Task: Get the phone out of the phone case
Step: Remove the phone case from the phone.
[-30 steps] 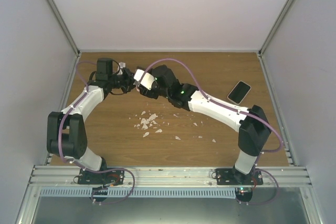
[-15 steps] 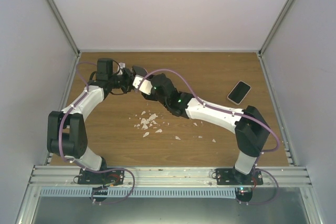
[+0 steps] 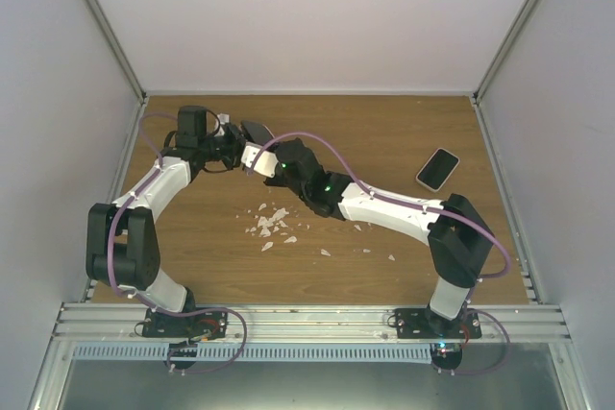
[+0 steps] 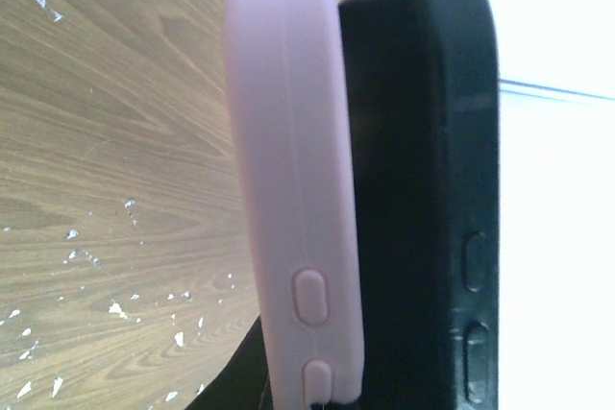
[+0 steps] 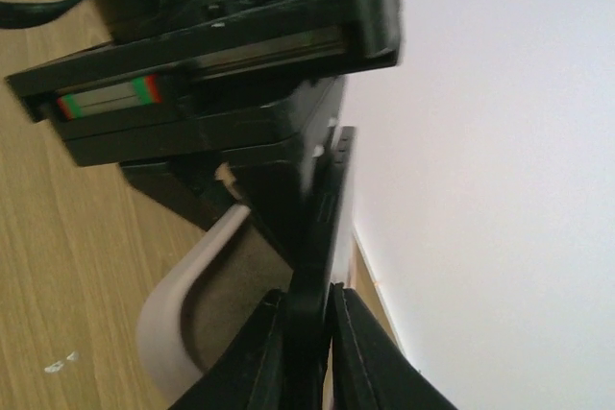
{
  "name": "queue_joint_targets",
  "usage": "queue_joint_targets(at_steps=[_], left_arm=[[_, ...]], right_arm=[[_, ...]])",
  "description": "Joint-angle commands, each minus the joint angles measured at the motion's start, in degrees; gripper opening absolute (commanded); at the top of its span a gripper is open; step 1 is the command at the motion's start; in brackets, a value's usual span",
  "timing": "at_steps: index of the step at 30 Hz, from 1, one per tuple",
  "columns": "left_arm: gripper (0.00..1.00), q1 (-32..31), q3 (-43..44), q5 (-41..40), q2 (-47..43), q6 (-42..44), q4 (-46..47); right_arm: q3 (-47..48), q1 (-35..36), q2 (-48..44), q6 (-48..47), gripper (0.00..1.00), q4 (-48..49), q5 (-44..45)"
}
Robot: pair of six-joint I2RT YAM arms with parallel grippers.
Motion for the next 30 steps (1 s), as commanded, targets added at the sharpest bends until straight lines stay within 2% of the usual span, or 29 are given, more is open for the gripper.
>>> queue_joint_targets(at_steps=[1, 5, 8, 20, 30], left_arm=[[0.0, -0.25, 0.02, 2.56, -1.38, 1.37, 2.54], [0.0, -0.26, 0.12, 2.17, -1.13, 2.16, 2.07], [0.0, -0.39, 0.25, 1.97, -1.08, 2.58, 2.01], [0.0, -0.29, 1.0, -1.16, -0.47, 5.44, -0.41], [0.0, -0.34, 1.76, -4.27, 1.5, 8.18, -2.46]], right_arm=[[-0.35, -0.61, -1.04, -1.33, 0.1, 2.9, 2.41], [0.39, -0.73, -1.85, -2.22, 0.08, 3.01, 2.75], [0.72, -1.29, -2.69, -2.06, 0.01, 2.43, 1.81], [7.26, -4.54, -6.07, 5.19, 0.0, -9.93, -7.49], [10.08, -8.33, -8.02, 8.49, 0.0, -14.11, -11.71]])
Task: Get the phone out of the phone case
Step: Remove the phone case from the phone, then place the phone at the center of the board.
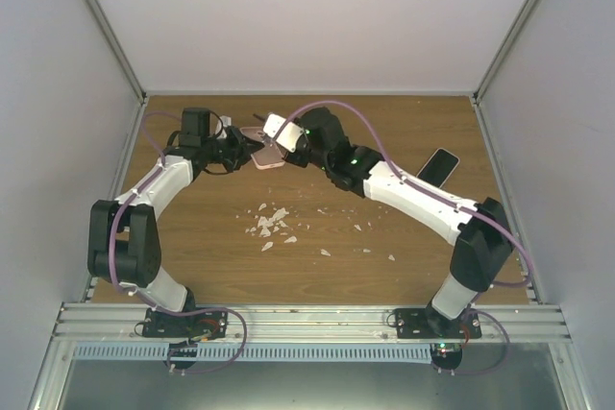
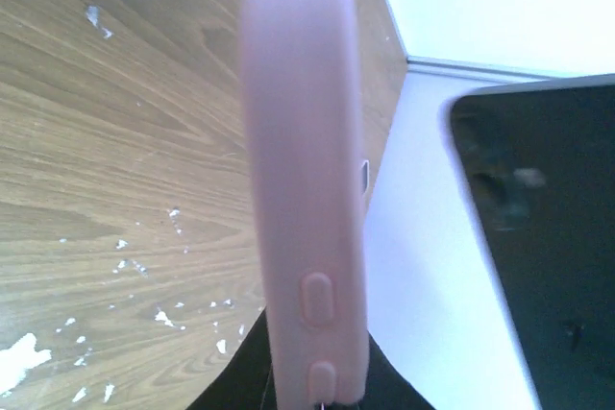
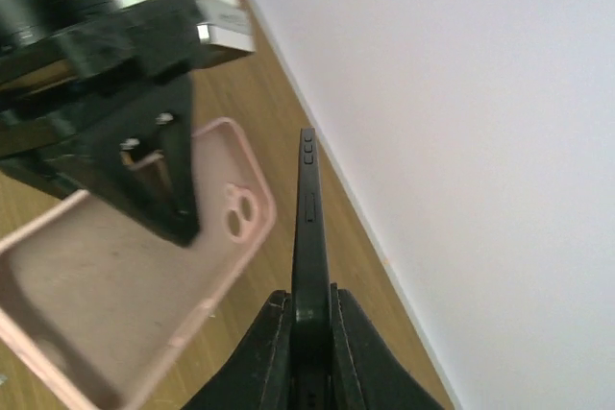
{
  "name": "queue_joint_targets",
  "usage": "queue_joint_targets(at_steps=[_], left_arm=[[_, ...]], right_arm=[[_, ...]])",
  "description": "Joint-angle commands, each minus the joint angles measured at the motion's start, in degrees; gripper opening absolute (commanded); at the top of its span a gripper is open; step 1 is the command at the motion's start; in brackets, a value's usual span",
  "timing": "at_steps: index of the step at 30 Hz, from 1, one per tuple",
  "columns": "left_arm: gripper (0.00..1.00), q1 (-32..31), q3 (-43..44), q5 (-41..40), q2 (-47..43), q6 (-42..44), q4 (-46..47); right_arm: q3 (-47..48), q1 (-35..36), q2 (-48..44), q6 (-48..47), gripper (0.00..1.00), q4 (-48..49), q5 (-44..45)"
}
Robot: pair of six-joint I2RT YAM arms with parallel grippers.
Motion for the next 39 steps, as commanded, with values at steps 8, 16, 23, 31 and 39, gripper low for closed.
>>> queue_joint_targets(at_steps=[8, 16, 23, 31, 39], left_arm=[[0.0, 0.31, 1.56, -2.72, 1.34, 6.72, 0.59], [0.0, 0.4, 5.69, -3.75, 3.68, 15.33, -1.81], [0.0, 0.4, 6.81, -4.06, 5.55, 16.82, -2.38], [0.0, 0.78, 7.5, -3.96, 6.96, 17.24, -2.59], [0.0, 0.84, 7.88, -4.04, 7.43, 17.01, -2.75]], right_arm=[[1.84, -5.69, -4.32, 0.72, 0.0, 0.76, -1.53], [-7.2, -9.95, -4.17, -5.48, 0.0, 10.44, 3.01], [-14.18, -10.43, -0.71, -11.35, 0.01, 21.13, 9.29], [-19.26, -10.4, 4.8, -16.9, 0.0, 31.09, 14.03], [-21.83, -10.39, 10.31, -19.31, 0.0, 37.07, 16.48]])
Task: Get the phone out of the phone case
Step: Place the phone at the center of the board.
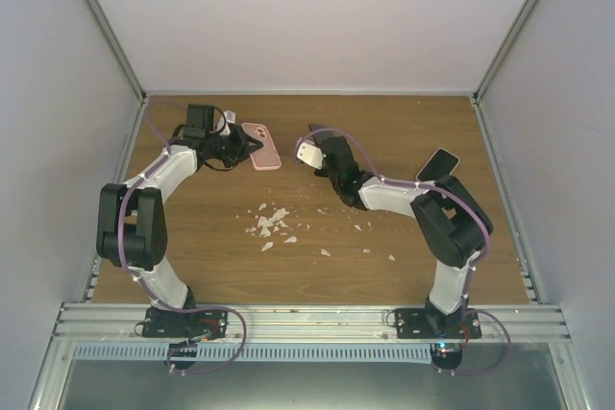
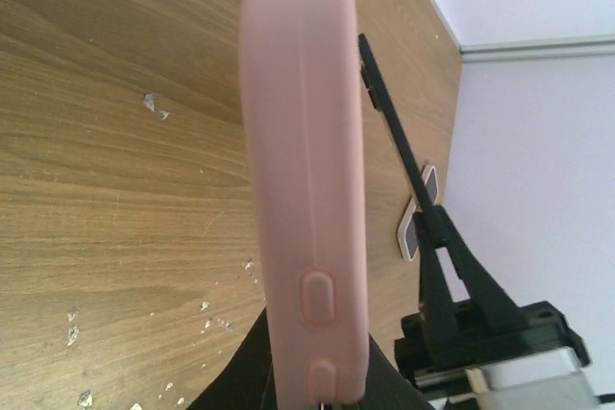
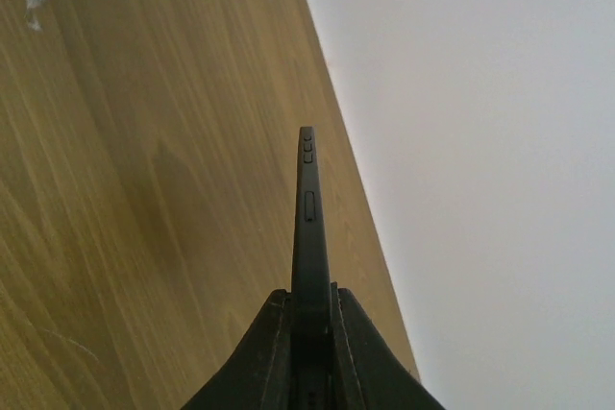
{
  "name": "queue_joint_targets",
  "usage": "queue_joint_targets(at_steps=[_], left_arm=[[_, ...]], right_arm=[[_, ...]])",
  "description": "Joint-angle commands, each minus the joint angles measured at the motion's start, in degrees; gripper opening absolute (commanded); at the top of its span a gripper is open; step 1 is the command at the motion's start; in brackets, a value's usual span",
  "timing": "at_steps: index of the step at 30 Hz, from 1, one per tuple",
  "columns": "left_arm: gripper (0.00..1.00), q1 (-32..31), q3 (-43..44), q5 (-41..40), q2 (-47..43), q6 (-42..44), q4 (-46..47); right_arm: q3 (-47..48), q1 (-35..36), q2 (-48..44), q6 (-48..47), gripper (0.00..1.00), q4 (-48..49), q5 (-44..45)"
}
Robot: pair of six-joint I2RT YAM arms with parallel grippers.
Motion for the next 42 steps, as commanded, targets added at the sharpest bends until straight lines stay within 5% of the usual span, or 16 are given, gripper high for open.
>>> queue_joint_targets(at_steps=[1, 18, 42], left_arm=[[0.0, 0.46, 2.46, -0.45, 0.44, 1.05, 1.43], [0.0, 1.11, 1.5, -1.41, -0.12, 0.78, 1.44], [0.0, 1.26, 0.88, -1.54, 0.1, 0.93, 1.76]], right_arm=[[-0.63, -0.05, 2.21, -2.13, 0.01, 9.38, 2.99], [-4.36, 1.52, 8.75, -2.42, 0.03, 16.53, 6.38], [-8.5, 3.03, 7.72, 1.47, 0.62, 12.75, 4.58]])
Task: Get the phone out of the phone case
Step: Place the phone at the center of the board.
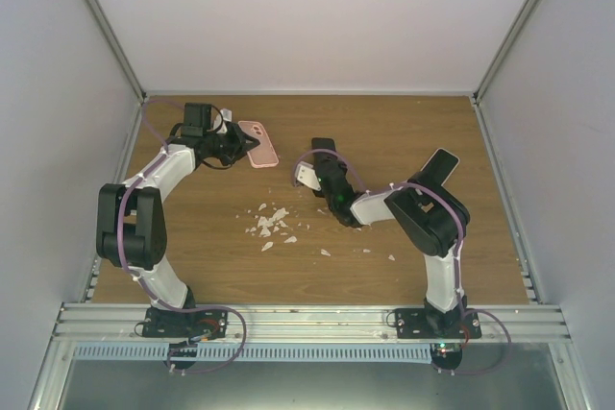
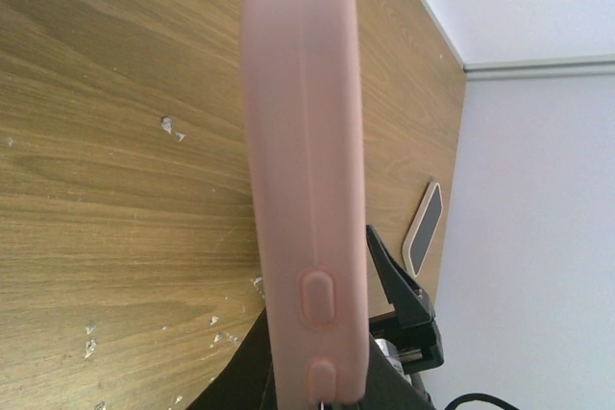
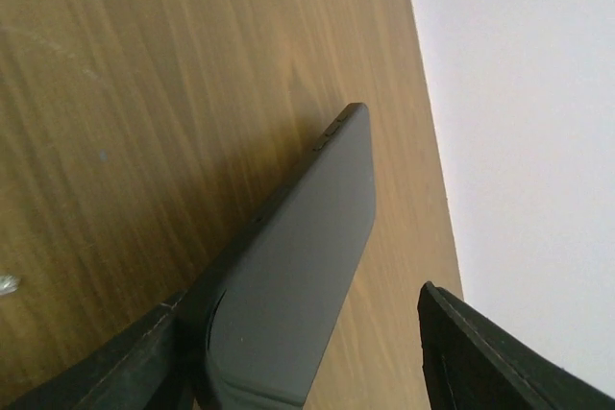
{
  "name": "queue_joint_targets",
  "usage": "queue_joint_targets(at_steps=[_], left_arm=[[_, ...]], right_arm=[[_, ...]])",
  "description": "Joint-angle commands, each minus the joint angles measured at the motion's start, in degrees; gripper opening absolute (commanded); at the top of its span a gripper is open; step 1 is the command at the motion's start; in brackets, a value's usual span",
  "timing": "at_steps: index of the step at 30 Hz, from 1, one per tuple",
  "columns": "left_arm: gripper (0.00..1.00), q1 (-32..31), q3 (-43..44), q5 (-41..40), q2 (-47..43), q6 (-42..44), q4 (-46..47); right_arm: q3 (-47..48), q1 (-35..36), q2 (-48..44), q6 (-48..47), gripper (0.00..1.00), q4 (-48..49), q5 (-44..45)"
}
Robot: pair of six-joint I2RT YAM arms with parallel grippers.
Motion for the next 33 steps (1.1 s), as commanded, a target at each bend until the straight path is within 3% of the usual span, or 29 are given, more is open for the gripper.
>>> queue_joint_targets(at_steps=[1, 8, 13, 17, 23, 28, 33], left_arm=[[0.0, 0.38, 0.26, -0.36, -0.21, 1.06, 1.69], [0.0, 0.36, 0.29, -0.4, 0.05, 1.72, 1.82], [0.0, 0.23, 0.2, -0.67, 0.28, 2.71, 1.84], [0.0, 0.21, 0.65, 0.76, 0.73, 5.67, 2.28], [0.0, -0.43, 1.71, 13.2, 3.76, 13.71, 7.47], [0.0, -2.16, 4.85, 14.78, 8.28, 17.74, 5.55], [0.0, -3.72, 7.03, 15.79, 13.14, 17.94, 5.75]], right_arm=[[-1.16, 0.37, -1.86, 1.8, 0.64, -0.3, -1.37], [-1.3, 0.38, -5.78, 4.93, 0.89, -6.01, -5.07], [-0.26, 0.38, -7.43, 6.62, 0.99, -10.75, -9.39], [0.58, -0.19, -9.67, 8.6, 1.0, -15.62, -11.93], [4.92, -4.3, -16.25, 17.24, 1.0, -29.11, -23.05], [6.8, -10.03, -19.97, 20.3, 1.0, -36.88, -34.88], [7.38, -14.65, -19.56, 19.59, 1.0, -41.07, -39.08]])
